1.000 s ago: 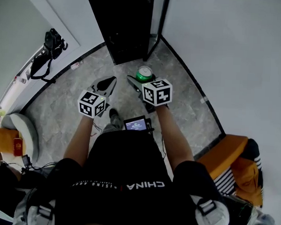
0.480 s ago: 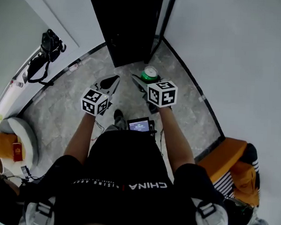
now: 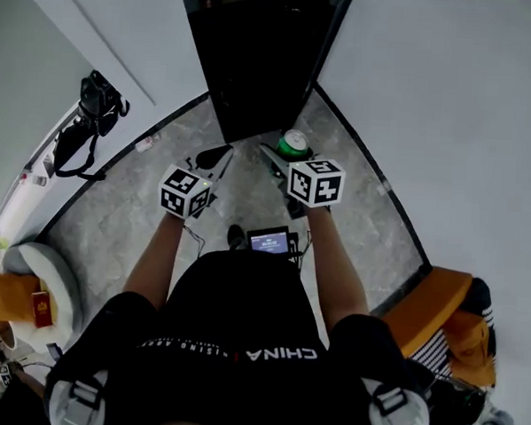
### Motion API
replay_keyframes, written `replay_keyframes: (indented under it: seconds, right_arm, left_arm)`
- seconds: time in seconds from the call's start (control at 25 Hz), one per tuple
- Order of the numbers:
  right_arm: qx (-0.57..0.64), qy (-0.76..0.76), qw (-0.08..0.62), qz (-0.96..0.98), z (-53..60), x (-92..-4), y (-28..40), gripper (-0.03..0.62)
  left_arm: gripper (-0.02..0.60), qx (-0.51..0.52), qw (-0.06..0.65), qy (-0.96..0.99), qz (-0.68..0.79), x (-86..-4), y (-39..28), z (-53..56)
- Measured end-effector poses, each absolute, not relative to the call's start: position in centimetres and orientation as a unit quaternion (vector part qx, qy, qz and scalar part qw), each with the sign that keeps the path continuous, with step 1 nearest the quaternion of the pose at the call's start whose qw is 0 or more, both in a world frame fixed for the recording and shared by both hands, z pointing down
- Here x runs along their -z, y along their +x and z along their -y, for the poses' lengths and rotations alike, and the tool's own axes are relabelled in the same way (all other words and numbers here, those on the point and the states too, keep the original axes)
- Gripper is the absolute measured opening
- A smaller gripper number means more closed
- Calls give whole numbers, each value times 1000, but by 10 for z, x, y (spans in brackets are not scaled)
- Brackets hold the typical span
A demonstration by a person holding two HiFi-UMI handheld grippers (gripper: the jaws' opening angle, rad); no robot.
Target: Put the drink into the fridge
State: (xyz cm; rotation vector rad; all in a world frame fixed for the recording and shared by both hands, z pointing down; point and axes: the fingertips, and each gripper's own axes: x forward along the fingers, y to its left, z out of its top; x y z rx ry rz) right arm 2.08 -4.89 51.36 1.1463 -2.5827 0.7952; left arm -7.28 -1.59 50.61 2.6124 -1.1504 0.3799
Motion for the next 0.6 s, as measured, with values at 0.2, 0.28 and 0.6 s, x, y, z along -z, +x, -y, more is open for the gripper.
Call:
replay_keyframes:
  seconds: [0.2,0.28,0.6]
  right_arm:
    - [-268,402,97,870,71,-509,0,348]
    - [-268,405,98,869,74,-510,-5,348]
    - [-271,411,108,864,90,-512,-13,348]
  left_arm:
    - [12,-128,132,904,386,-507,-97,41]
    - [12,-127,133,905,384,-508,-102,45]
    - [12,-122,146,908,372,-514,-107,63]
